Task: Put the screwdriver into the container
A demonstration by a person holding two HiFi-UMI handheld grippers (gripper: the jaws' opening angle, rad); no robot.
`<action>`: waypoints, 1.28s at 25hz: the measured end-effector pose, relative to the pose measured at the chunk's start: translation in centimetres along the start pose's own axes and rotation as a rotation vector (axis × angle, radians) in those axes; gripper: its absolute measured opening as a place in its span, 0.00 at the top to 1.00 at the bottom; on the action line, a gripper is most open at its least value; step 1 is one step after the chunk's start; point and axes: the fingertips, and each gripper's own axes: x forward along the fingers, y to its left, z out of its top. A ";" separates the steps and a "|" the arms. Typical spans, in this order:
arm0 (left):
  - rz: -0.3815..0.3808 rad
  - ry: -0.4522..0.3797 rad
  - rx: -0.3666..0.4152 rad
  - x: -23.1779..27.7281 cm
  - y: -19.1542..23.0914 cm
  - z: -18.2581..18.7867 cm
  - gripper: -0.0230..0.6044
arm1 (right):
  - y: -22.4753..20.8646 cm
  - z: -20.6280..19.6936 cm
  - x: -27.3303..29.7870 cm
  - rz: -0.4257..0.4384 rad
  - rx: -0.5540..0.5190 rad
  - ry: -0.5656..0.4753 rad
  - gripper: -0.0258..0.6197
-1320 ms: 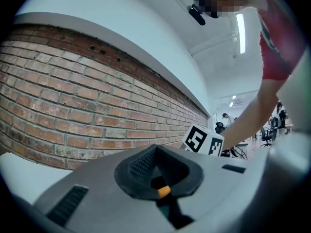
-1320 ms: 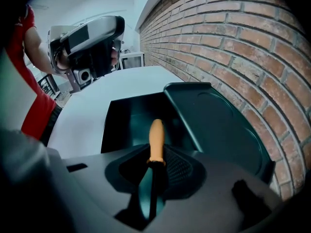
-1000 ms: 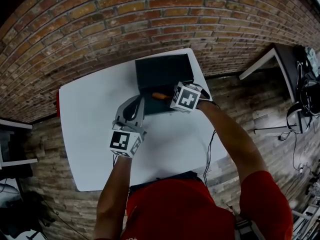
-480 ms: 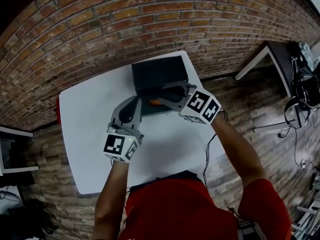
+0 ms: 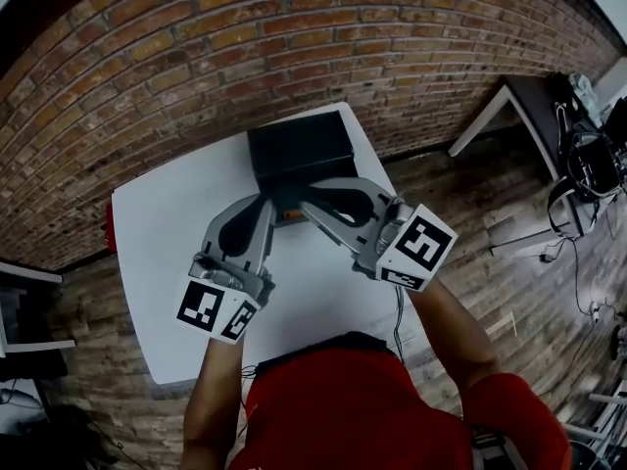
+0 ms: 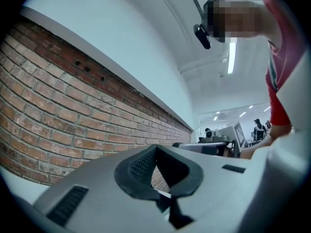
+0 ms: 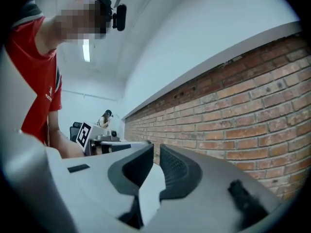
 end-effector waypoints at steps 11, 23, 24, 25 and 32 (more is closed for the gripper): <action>-0.100 -0.036 0.035 -2.5 -4.4 2.7 0.94 | 4.7 2.5 -1.6 -0.029 -0.021 -0.097 0.91; -0.116 -0.034 0.025 -3.5 -5.4 2.0 0.94 | 5.9 2.2 -2.3 -0.074 -0.048 -0.084 0.91; -0.119 -0.034 0.025 -3.5 -5.5 2.0 0.94 | 6.0 2.1 -2.4 -0.075 -0.048 -0.083 0.91; -0.120 -0.034 0.025 -3.6 -5.5 2.0 0.94 | 6.1 2.1 -2.4 -0.075 -0.049 -0.083 0.91; -0.110 -0.038 0.022 -4.3 -5.3 2.1 0.94 | 6.5 2.2 -2.5 -0.078 -0.047 -0.088 0.91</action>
